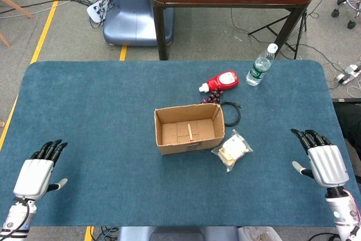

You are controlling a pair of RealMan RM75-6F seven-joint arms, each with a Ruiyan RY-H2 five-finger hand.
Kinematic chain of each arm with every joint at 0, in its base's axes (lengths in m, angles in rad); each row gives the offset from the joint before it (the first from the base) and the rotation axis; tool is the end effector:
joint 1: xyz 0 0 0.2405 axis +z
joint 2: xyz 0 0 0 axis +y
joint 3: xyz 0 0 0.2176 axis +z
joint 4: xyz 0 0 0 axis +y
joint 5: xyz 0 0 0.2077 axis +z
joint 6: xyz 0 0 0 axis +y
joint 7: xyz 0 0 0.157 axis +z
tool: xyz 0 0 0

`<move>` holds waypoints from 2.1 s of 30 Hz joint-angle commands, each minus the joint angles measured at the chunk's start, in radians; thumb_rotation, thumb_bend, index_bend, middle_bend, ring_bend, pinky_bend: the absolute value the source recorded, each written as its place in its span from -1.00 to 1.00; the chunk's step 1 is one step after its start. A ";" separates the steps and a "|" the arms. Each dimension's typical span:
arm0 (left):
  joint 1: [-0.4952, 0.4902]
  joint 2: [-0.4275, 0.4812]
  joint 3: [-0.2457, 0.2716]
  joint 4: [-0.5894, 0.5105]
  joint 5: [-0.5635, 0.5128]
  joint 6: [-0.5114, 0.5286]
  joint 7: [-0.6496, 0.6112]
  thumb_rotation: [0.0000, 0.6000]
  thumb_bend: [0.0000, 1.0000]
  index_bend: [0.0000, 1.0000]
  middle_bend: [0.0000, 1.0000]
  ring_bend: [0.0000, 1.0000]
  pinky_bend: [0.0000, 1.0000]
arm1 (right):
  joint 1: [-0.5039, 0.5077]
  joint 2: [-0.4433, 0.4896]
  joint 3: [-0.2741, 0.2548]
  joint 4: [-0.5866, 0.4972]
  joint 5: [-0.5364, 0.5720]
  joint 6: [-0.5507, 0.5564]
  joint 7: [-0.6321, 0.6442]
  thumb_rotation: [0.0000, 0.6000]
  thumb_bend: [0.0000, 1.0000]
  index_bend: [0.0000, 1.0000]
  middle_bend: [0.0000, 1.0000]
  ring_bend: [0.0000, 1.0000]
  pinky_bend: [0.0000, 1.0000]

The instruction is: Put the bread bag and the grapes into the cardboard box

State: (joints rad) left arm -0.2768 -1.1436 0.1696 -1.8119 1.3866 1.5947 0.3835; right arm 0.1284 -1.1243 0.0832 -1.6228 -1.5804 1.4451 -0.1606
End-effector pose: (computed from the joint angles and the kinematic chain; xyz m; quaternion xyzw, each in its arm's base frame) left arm -0.2311 0.1878 0.1145 -0.6588 -0.3357 -0.3230 0.5908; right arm -0.2518 -0.2080 0.1364 0.6524 -0.3110 0.3727 0.5820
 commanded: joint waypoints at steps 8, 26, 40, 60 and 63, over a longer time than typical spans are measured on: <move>0.101 0.006 -0.007 0.070 0.062 0.048 -0.095 1.00 -1.00 -0.73 -0.76 -0.78 -0.40 | 0.147 -0.009 0.029 -0.013 0.106 -0.246 -0.183 1.00 -1.00 -0.60 -0.15 -0.24 -0.08; 0.164 0.036 -0.062 0.054 0.108 0.038 -0.124 1.00 -1.00 -0.72 -0.76 -0.78 -0.40 | 0.417 -0.091 0.064 0.035 0.378 -0.646 -0.319 1.00 -1.00 -0.60 1.00 1.00 0.97; 0.197 0.053 -0.103 0.050 0.117 0.029 -0.150 1.00 -1.00 -0.72 -0.76 -0.78 -0.40 | 0.558 -0.154 0.020 0.112 0.369 -0.822 -0.234 1.00 -1.00 -0.72 1.00 1.00 0.97; 0.227 0.069 -0.137 0.045 0.133 0.016 -0.170 1.00 -1.00 -0.71 -0.76 -0.78 -0.40 | 0.604 -0.199 -0.028 0.161 0.349 -0.843 -0.089 1.00 -0.79 0.21 1.00 1.00 1.00; 0.230 0.068 -0.141 0.045 0.132 0.012 -0.168 1.00 -1.00 -0.71 -0.76 -0.78 -0.40 | 0.591 -0.186 -0.031 0.152 0.315 -0.809 -0.050 1.00 -0.64 0.33 1.00 1.00 1.00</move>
State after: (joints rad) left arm -0.0471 -1.0750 0.0283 -1.7668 1.5187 1.6072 0.2157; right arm 0.7273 -1.3180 0.0547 -1.4661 -1.2500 0.6202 -0.2275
